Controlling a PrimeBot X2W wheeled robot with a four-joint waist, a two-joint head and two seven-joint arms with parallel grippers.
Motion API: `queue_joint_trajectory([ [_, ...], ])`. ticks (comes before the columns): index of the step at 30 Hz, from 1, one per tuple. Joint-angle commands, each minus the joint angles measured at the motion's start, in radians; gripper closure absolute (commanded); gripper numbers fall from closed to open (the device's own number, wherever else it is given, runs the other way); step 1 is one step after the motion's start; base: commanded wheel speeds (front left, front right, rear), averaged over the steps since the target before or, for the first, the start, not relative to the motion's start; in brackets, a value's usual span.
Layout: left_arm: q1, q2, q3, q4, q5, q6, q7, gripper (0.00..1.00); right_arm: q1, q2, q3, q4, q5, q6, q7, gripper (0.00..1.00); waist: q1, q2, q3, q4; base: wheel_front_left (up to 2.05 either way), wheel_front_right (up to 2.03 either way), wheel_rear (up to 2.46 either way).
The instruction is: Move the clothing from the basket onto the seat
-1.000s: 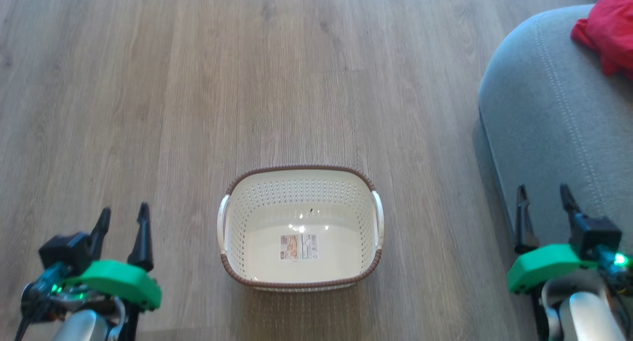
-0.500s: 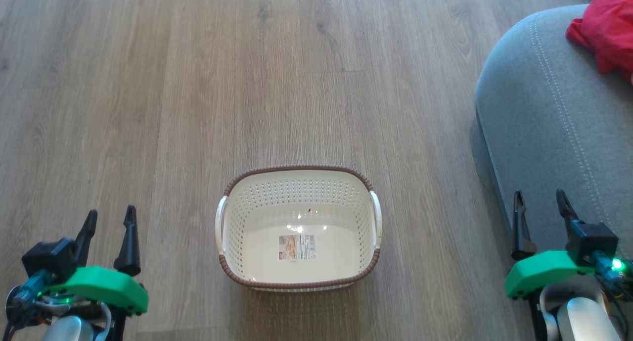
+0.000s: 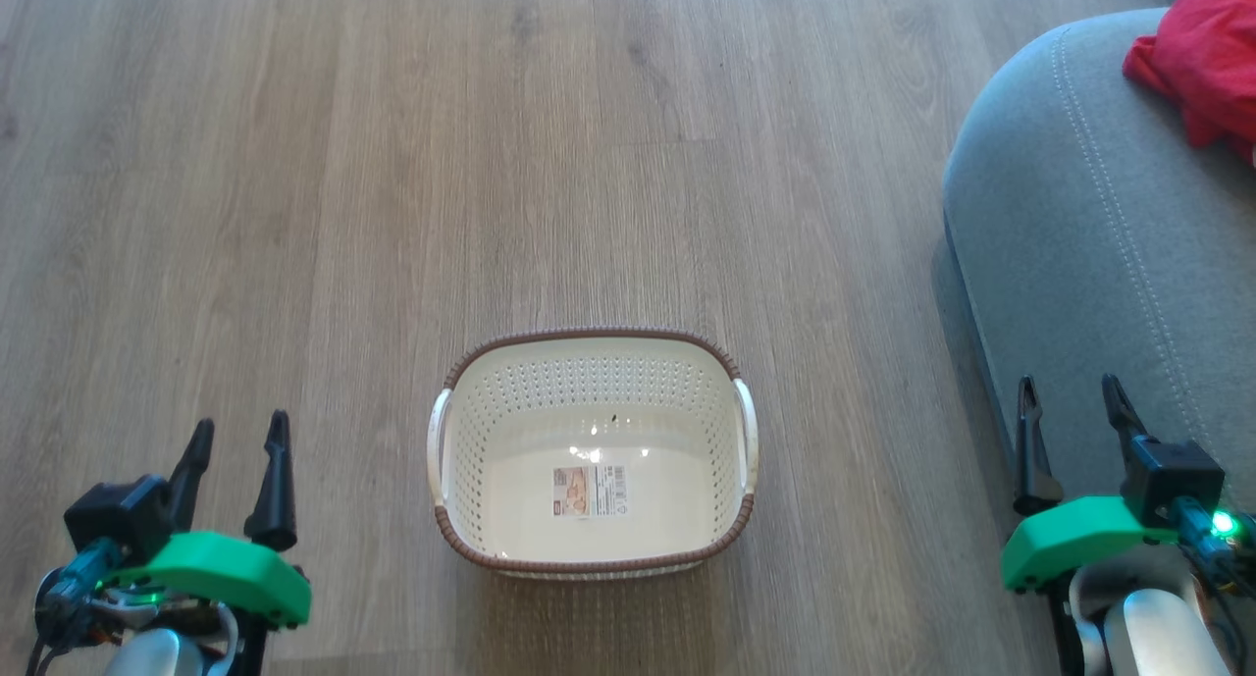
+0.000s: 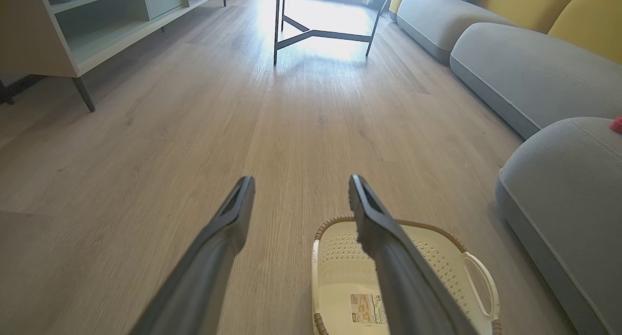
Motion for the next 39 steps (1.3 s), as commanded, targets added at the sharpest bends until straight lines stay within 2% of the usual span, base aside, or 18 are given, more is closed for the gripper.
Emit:
queue_joint_trajectory([
  [1, -0.039, 0.014, 0.051, -0.02, 0.013, -0.003, -0.01, 0.0, -0.009, 0.0, 0.019, -0.035, -0.007, 0.007, -0.012, 0.0, 0.0, -0.0001, -0.004, 0.0, 0.0, 0.0, 0.0],
  [2, -0.038, 0.011, 0.05, -0.018, 0.012, -0.008, -0.01, 0.0, -0.008, 0.0, 0.019, -0.034, -0.008, 0.007, -0.012, 0.0, 0.0, -0.0001, -0.007, 0.0, 0.0, 0.0, 0.0],
  [3, 0.0, -0.006, 0.004, 0.006, 0.007, -0.01, 0.0, 1.0, 0.0, 0.0, 0.0, 0.0, 0.0, 0.0, 0.0, 1.0, 0.0, -0.0001, -0.007, 0.0, 0.0, 0.0, 0.0],
  [8, 0.02, -0.028, -0.011, 0.063, 0.002, -0.01, 0.007, 1.0, 0.009, 0.002, 0.006, 0.063, 0.009, 0.0, 0.004, 1.0, 0.0, -0.0001, -0.01, 0.0, 0.0, 0.0, 0.0],
  [39, -0.002, -0.071, 0.047, 0.03, -0.293, -0.027, 0.096, 1.0, -0.007, 0.005, -0.006, 0.048, 0.391, 0.002, 0.094, 1.0, 0.0, -0.0001, -0.032, 0.008, 0.0, 0.0, 0.0],
])
